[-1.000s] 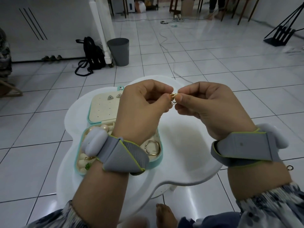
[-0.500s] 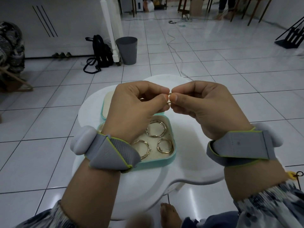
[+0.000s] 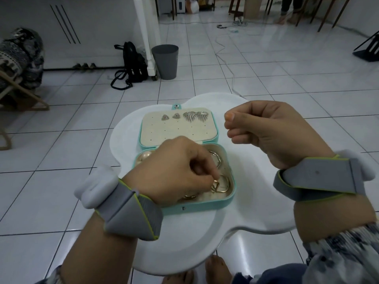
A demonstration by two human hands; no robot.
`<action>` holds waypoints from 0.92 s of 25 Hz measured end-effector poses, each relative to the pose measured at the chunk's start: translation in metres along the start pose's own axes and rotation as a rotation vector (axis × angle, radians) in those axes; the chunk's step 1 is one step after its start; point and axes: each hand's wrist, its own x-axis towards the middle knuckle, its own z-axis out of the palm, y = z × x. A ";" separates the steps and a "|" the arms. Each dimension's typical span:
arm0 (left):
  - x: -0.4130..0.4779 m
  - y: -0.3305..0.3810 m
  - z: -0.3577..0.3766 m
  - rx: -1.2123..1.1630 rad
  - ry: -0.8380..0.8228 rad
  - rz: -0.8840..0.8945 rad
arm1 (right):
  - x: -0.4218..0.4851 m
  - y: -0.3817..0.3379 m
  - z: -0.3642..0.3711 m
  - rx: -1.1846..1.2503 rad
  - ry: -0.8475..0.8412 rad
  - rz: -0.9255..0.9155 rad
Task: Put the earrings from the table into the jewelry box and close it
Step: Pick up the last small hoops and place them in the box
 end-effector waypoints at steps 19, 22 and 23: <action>-0.003 0.015 0.006 0.336 -0.039 -0.018 | 0.001 -0.002 -0.006 -0.061 -0.021 -0.025; -0.004 0.016 0.005 0.361 -0.032 -0.003 | 0.001 -0.001 -0.008 -0.067 -0.015 -0.029; -0.005 0.016 0.005 0.364 -0.028 -0.001 | 0.001 -0.001 -0.009 -0.070 -0.011 -0.030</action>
